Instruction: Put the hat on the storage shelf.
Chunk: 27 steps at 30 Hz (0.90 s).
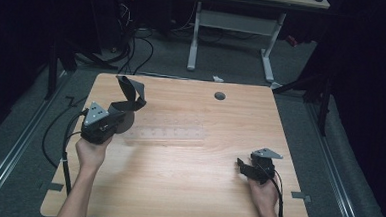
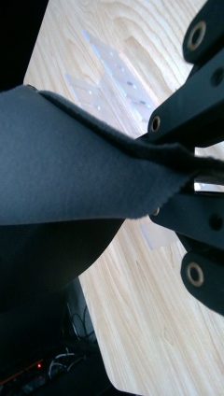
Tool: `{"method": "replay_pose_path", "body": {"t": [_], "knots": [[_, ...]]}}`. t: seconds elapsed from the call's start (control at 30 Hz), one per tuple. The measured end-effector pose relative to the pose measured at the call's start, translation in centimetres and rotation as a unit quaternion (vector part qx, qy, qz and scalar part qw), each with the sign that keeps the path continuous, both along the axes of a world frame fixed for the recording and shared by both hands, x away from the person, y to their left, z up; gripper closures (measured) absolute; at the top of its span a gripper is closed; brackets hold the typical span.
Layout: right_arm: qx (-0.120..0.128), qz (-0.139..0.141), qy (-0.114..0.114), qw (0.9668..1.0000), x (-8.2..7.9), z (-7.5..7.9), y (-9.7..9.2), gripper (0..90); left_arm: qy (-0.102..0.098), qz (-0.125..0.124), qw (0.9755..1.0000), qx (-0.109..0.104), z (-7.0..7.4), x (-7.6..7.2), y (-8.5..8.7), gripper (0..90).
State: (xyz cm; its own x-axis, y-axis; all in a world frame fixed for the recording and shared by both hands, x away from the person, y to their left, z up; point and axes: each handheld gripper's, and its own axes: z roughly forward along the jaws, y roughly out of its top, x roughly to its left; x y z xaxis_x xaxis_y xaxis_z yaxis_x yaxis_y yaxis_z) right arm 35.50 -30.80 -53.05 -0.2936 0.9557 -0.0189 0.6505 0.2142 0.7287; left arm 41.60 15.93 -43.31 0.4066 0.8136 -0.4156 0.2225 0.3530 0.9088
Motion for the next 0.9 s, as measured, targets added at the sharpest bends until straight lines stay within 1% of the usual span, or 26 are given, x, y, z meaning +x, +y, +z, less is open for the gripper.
{"method": "replay_pose_path", "body": {"t": [0.17, 0.4, 0.67, 0.9], "knots": [[0.000, 0.000, 0.000, 1.0000, 0.0, 0.0, 0.0, 39.9, -0.001, 0.007, 1.0000, 0.006, -0.2, 0.3, 0.1, 86.0], [0.000, 0.000, 0.000, 1.0000, 0.0, 0.0, 0.0, 39.9, 0.001, 0.015, 0.9998, 0.015, -0.7, 0.8, -0.3, 86.0], [0.000, 0.000, 0.000, 1.0000, 0.0, 0.0, 0.0, 39.9, -0.001, 0.022, 0.9997, 0.010, -0.9, 1.2, -0.6, 85.9], [0.000, 0.000, 0.000, 1.0000, 0.0, 0.0, 0.0, 39.9, 0.005, 0.026, 0.9996, 0.002, -0.8, 1.3, -0.8, 85.9]]}}
